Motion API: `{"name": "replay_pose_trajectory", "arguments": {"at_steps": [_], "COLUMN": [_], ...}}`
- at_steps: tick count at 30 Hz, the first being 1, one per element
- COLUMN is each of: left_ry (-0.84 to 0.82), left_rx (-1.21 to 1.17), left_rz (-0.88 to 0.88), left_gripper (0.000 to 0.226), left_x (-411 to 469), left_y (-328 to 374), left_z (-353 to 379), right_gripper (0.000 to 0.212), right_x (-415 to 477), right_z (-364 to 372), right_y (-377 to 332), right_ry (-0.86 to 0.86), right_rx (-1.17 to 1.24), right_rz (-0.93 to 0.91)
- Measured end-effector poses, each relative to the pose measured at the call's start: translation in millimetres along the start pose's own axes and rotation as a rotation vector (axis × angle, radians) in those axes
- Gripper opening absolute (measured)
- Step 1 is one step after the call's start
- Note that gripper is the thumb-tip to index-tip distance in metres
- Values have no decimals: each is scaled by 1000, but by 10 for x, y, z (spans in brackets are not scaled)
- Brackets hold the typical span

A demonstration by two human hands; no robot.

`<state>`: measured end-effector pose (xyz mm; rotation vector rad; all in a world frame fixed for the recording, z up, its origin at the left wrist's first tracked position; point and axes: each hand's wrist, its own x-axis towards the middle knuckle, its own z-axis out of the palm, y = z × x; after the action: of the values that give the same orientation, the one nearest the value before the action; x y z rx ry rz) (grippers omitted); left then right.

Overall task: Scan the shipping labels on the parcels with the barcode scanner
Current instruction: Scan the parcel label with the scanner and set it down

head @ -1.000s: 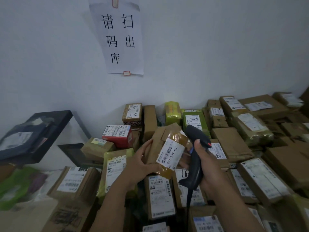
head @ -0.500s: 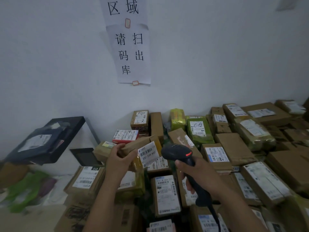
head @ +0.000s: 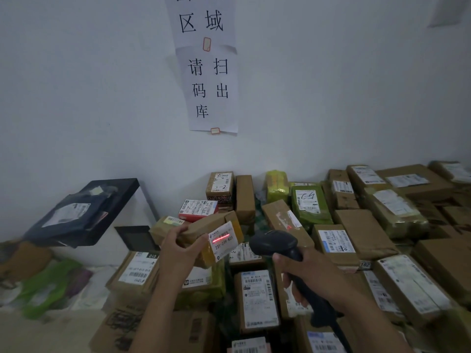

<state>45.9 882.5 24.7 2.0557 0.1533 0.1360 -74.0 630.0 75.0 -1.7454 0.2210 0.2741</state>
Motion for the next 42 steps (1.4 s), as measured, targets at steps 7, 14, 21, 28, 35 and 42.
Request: {"name": "replay_pose_trajectory", "arguments": {"at_steps": [7,14,21,28,35,42], "left_ry": [-7,-11,-45,-566,-722,-704], "left_rx": [39,220,265,531,649,718], "left_rz": [48,316,315,219,120,206], "left_gripper": [57,58,67,89,98,117], "left_x": [8,131,538,1058,1508,1590], "left_y": [-23,127,274,156,22,-34], "left_z": [78,371,800,1221,1483,1658], "right_gripper": [43,38,43,44,53,45], "right_x": [43,278,750,1373,1753,1908], "right_z": [-19,-171,-349,-606,-614,-583], "right_y": [-15,1,-91,-82,335,604], "right_ry": [0,215,434,447,394,369], "right_rx": [3,221,287,379,294,343], "right_rz": [8,-18,44,11,139,207]}}
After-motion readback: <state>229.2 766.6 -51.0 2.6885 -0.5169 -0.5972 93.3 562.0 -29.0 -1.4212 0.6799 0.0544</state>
